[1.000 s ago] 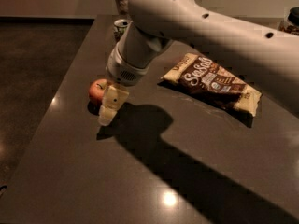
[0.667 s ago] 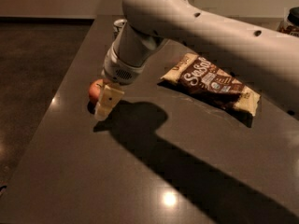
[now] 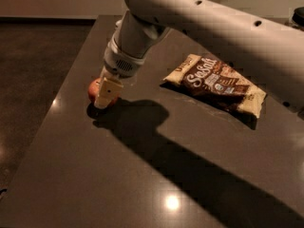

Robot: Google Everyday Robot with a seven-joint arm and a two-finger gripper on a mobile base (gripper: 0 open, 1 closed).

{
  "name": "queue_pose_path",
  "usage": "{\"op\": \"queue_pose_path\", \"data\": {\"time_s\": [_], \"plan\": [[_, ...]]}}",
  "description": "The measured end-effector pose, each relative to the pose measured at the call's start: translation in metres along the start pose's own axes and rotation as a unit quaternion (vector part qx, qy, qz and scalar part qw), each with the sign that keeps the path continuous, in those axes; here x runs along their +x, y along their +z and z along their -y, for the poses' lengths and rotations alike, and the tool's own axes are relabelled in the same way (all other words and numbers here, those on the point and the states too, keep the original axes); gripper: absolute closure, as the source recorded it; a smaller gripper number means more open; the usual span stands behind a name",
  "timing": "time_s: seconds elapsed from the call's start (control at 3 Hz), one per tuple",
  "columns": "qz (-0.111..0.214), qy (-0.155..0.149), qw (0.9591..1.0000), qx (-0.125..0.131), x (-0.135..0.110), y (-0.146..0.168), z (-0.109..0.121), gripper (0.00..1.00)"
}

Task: Pick apple

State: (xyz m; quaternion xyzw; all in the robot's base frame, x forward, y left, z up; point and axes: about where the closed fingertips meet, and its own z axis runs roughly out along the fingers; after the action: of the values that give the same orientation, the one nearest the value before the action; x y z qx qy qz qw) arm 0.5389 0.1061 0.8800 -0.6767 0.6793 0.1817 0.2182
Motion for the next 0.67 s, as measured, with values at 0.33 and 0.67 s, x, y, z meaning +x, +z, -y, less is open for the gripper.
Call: {"op": "queue_pose_path", "data": {"time_s": [0.33,0.67], "plan": [[0.001,-0.001,1.0,0.004,-0.01,-0.035,-0.002,0.87],[-0.003,-0.013,0.9999,0.009,-0.019,-0.069,-0.01,1.0]]}}
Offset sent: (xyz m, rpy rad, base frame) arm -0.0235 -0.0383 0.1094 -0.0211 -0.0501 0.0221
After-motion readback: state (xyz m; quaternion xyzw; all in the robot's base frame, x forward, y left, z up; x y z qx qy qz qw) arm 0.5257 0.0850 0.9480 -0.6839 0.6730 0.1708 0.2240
